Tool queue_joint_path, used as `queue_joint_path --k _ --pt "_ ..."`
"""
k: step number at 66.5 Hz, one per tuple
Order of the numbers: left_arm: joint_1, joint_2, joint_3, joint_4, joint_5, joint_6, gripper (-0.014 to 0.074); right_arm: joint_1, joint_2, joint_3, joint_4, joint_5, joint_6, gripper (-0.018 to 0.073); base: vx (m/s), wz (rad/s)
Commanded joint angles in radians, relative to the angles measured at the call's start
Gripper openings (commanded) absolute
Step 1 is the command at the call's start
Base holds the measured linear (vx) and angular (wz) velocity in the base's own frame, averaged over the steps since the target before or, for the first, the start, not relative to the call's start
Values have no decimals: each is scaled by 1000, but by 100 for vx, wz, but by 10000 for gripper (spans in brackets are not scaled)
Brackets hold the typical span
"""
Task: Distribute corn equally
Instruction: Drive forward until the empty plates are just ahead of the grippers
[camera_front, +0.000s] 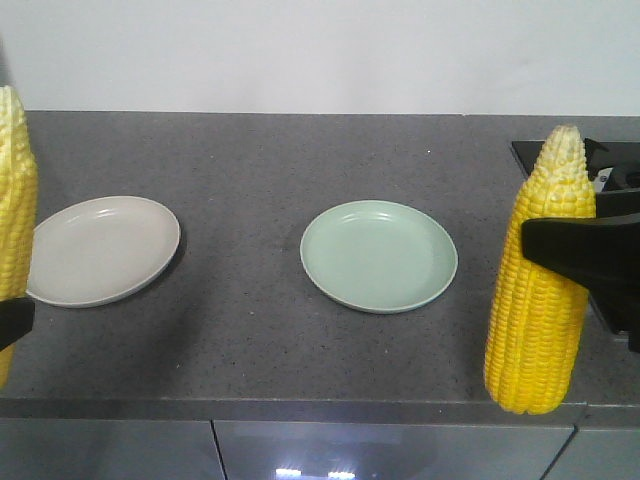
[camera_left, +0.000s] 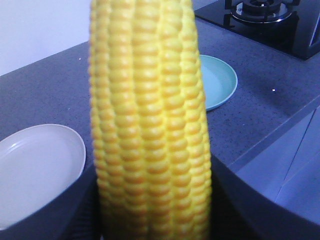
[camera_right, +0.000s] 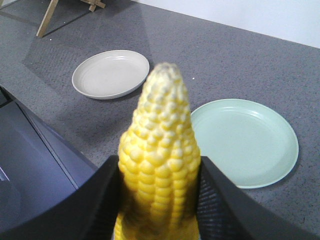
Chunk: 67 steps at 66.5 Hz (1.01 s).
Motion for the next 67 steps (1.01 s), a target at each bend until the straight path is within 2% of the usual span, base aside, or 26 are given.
queue_joint_path --k 1,67 --pt "-5 3 -22 -6 -75 -9 271 -3 -7 -24 40 -55 -10 244 9 -1" --pt "-5 3 -22 -6 -75 -9 271 -3 -7 -24 40 -56 -10 244 8 0"
